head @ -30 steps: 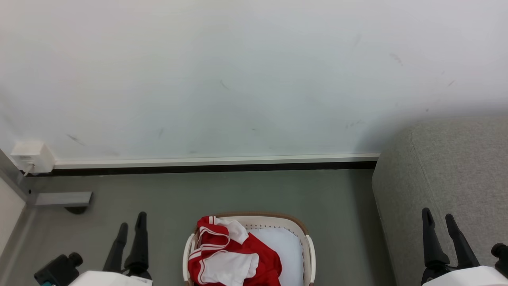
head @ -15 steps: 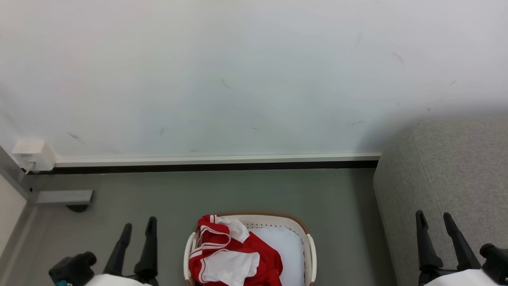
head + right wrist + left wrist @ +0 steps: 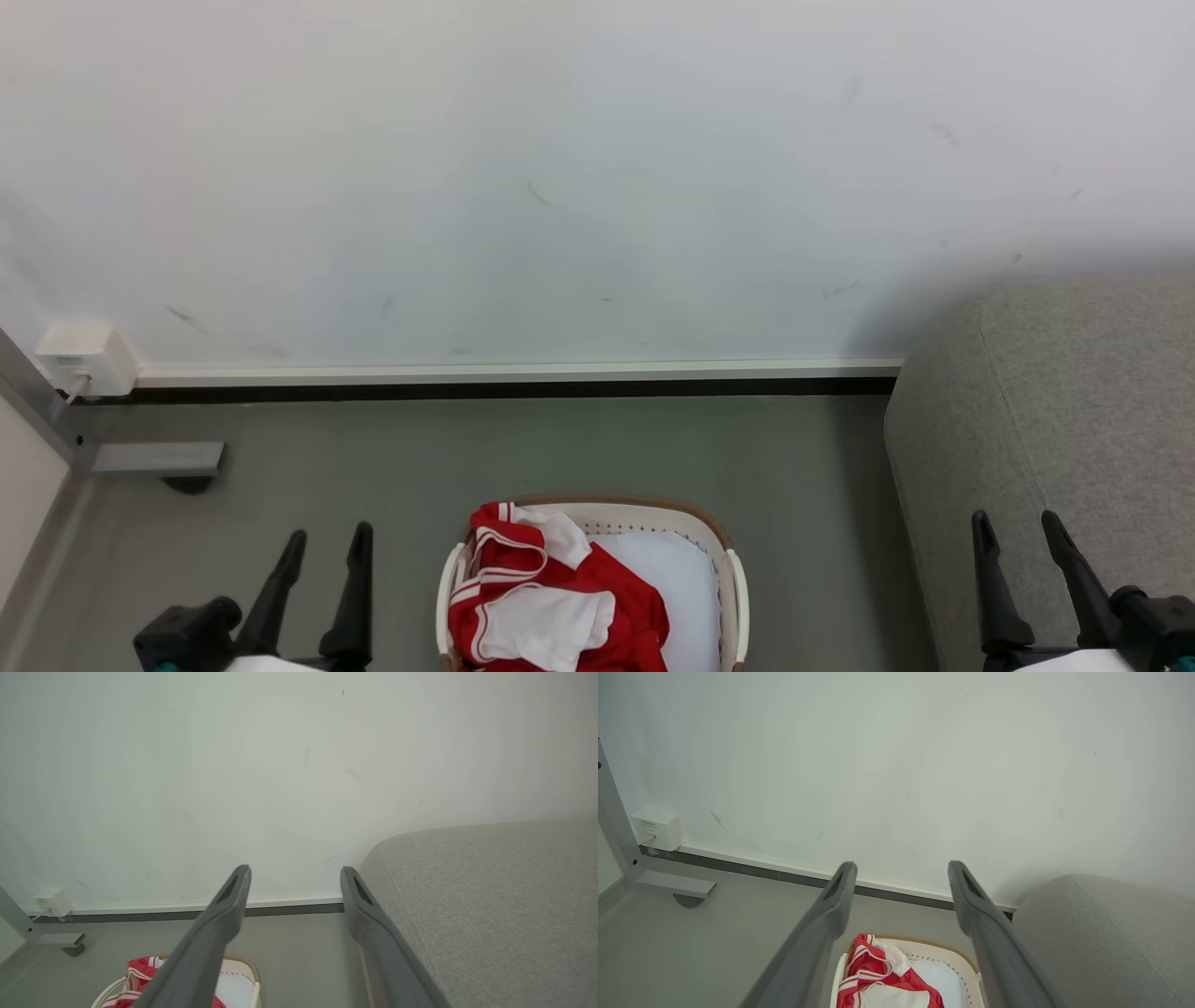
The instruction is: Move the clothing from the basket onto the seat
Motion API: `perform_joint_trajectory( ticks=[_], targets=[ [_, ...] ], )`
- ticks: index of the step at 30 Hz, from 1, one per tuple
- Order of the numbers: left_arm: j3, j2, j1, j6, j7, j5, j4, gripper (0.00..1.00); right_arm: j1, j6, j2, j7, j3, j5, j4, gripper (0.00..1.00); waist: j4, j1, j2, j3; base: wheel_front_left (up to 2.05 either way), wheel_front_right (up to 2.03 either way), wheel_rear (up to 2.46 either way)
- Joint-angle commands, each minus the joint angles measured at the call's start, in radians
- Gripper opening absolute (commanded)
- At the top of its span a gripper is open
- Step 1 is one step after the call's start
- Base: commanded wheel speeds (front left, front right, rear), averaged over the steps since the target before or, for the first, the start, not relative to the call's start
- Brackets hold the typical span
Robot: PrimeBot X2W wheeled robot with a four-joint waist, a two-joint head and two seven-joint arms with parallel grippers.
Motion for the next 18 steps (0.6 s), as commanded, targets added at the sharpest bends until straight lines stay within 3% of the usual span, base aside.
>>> perform_joint_trajectory(
  ticks=[1,18],
  targets=[
    [-0.002,0.012,0.004,0.002,-0.013,0.03,-0.004,1.0,-0.002,-0.001,0.001,-0.008,-0.003,-0.029,-0.003,1.0,0.001,0.0,0.0,-0.001,0.0,0.0,0.0],
    [-0.008,0.028,0.021,0.016,-0.049,0.182,0.008,1.0,0.019,-0.002,0.005,-0.046,-0.001,-0.153,0.003,1.0,0.019,0.0,0.0,-0.011,0.0,0.0,0.0]
  ],
)
